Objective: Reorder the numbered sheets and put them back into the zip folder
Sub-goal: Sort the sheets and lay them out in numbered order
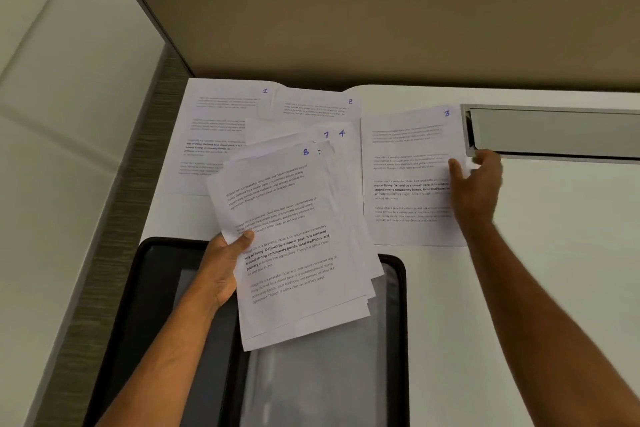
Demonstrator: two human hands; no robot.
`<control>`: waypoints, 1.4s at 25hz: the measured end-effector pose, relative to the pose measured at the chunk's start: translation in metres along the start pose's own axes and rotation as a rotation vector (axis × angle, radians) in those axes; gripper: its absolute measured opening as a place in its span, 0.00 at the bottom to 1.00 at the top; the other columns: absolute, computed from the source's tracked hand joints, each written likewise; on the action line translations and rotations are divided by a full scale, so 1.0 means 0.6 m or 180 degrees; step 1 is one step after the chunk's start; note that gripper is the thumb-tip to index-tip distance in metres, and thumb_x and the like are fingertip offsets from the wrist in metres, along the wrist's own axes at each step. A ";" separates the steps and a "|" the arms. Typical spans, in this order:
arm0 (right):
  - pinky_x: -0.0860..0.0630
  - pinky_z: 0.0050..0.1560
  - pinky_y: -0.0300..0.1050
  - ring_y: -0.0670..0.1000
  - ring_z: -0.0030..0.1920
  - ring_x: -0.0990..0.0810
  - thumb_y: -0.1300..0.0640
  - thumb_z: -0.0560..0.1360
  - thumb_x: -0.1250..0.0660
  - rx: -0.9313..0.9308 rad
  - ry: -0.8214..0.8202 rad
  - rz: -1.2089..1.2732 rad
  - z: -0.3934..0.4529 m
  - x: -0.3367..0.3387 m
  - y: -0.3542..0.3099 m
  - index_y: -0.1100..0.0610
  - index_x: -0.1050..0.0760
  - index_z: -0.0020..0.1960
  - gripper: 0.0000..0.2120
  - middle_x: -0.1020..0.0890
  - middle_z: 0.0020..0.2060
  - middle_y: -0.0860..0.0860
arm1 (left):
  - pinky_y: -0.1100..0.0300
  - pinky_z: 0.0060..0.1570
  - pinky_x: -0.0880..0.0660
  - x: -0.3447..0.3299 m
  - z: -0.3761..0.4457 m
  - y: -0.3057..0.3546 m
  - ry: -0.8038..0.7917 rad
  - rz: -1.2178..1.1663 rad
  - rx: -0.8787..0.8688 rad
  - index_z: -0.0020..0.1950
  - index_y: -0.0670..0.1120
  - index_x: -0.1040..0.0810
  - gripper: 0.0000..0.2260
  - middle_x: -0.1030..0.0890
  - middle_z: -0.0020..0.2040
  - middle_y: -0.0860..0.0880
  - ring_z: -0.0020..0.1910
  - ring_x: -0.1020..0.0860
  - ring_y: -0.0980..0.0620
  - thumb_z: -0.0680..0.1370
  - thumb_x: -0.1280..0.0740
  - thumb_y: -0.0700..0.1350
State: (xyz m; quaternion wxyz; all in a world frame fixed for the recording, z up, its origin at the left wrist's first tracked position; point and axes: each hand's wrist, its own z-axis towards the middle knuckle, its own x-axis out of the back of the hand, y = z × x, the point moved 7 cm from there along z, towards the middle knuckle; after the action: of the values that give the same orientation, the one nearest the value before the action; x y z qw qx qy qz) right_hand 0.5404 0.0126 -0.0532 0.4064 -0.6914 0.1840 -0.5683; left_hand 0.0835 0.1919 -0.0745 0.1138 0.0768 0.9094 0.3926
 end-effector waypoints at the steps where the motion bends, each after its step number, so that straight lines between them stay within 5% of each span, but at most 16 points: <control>1: 0.28 0.68 0.53 0.60 0.67 0.25 0.48 0.81 0.30 0.0341 0.0010 -0.0245 -0.009 -0.012 -0.003 0.58 0.29 0.71 0.23 0.23 0.65 0.56 | 0.55 0.47 0.16 0.002 0.007 0.003 -0.0006 0.0004 -0.0004 0.62 0.46 0.19 0.10 0.14 0.57 0.44 0.55 0.16 0.46 0.82 0.34 0.38; 5: 0.39 0.77 0.61 0.64 0.78 0.36 0.33 0.79 0.38 0.1428 -0.0765 -0.1533 -0.091 -0.112 0.004 0.53 0.33 0.78 0.35 0.32 0.78 0.60 | 0.55 0.49 0.17 0.005 0.035 0.005 -0.0043 -0.0032 -0.0017 0.64 0.45 0.20 0.11 0.15 0.59 0.45 0.57 0.16 0.46 0.82 0.35 0.37; 8: 0.49 0.80 0.66 0.65 0.83 0.46 0.29 0.79 0.46 0.1159 -0.0942 -0.1770 -0.106 -0.144 0.020 0.51 0.40 0.83 0.40 0.41 0.83 0.59 | 0.54 0.51 0.17 0.004 0.046 -0.001 -0.0067 -0.0053 -0.0001 0.67 0.43 0.21 0.13 0.16 0.60 0.44 0.59 0.17 0.44 0.82 0.35 0.37; 21: 0.54 0.83 0.62 0.62 0.84 0.49 0.30 0.81 0.46 0.1016 -0.0716 -0.1427 -0.063 -0.138 -0.011 0.53 0.41 0.84 0.39 0.44 0.84 0.58 | 0.54 0.51 0.17 -0.009 0.035 -0.009 -0.0155 -0.0150 0.0063 0.64 0.45 0.20 0.12 0.15 0.60 0.44 0.57 0.16 0.46 0.82 0.35 0.37; 24: 0.42 0.82 0.54 0.56 0.81 0.38 0.41 0.84 0.38 0.1068 -0.0678 -0.0300 -0.117 -0.101 -0.061 0.54 0.35 0.79 0.29 0.35 0.80 0.55 | 0.54 0.51 0.17 -0.020 0.013 -0.007 -0.0208 -0.0180 0.0084 0.64 0.45 0.20 0.12 0.15 0.60 0.44 0.57 0.16 0.46 0.82 0.35 0.37; 27: 0.21 0.67 0.56 0.51 0.63 0.19 0.44 0.84 0.36 -0.0060 -0.1471 0.1064 -0.194 -0.083 -0.078 0.48 0.30 0.74 0.20 0.21 0.66 0.48 | 0.54 0.49 0.17 -0.036 -0.023 -0.011 -0.0302 -0.0205 0.0090 0.65 0.44 0.20 0.12 0.15 0.60 0.44 0.57 0.16 0.46 0.82 0.34 0.38; 31: 0.26 0.62 0.35 0.35 0.59 0.20 0.46 0.87 0.41 -0.0319 -0.2184 0.1441 -0.291 -0.029 -0.090 0.45 0.23 0.63 0.11 0.18 0.60 0.40 | 0.51 0.52 0.17 -0.057 -0.084 -0.022 -0.0499 -0.0116 0.0096 0.67 0.43 0.22 0.15 0.17 0.62 0.42 0.60 0.17 0.43 0.81 0.33 0.39; 35: 0.20 0.54 0.42 0.45 0.51 0.15 0.52 0.87 0.39 -0.0369 -0.2100 0.1461 -0.343 0.029 -0.071 0.52 0.19 0.58 0.10 0.14 0.53 0.47 | 0.45 0.58 0.19 -0.061 -0.144 -0.041 -0.0627 -0.0099 0.0059 0.70 0.42 0.24 0.16 0.18 0.64 0.40 0.62 0.19 0.41 0.82 0.34 0.39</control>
State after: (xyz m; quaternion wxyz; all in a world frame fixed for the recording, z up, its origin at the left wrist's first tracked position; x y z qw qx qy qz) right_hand 0.3438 -0.0468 -0.0045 0.5203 -0.7994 0.2250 -0.1992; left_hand 0.0945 0.1065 -0.0292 0.2081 0.1019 0.8985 0.3730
